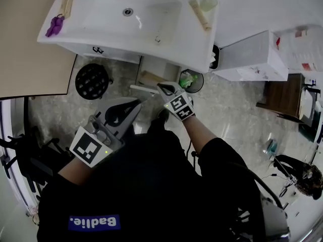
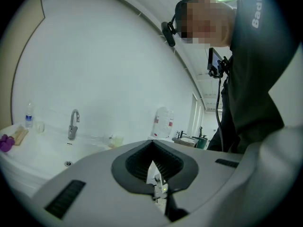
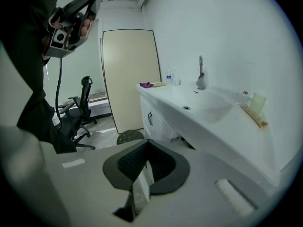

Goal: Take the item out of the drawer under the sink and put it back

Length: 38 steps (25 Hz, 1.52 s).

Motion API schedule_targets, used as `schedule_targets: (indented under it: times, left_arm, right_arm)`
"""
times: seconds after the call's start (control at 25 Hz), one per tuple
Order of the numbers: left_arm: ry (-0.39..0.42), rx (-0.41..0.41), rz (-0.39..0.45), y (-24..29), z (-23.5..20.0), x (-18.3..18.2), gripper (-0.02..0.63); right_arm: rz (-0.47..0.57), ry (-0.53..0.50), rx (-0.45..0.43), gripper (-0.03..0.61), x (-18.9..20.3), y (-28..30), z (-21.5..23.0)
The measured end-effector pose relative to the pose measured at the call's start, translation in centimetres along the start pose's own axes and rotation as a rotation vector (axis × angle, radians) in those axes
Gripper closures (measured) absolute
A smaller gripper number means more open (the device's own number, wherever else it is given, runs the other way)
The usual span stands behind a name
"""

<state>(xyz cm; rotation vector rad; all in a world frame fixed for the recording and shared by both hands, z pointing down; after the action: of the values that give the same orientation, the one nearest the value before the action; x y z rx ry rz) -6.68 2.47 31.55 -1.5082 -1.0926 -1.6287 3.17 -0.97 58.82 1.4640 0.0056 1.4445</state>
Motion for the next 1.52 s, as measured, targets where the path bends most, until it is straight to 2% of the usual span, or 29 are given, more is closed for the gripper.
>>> schedule_targets:
  times: [0.48,1.52]
  left_arm:
    - [0.002,-0.027,-0.013,-0.9,-0.1,0.9,0.609]
    - [-0.012,-0.061,-0.049,-1.2,-2.0,3.9,0.609]
  right_arm:
    - [-0.151,-0.018,0.005,0.575,4.5,5.1,2.8]
    - [-0.405,-0.077,0.038,0.574,11.2,12.9,7.9]
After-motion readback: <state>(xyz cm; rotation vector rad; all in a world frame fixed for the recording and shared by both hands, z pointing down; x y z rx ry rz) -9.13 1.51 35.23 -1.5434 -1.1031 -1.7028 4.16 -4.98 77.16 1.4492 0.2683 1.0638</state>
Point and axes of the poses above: the fingertips, and each gripper's own axes: y forward along the fingers, z to its right, x out of its underside, the point moved 2 cm from there along -y, backward along the fingers, and after that the axes turned 14 degrees about y, right-handed, at the moved point
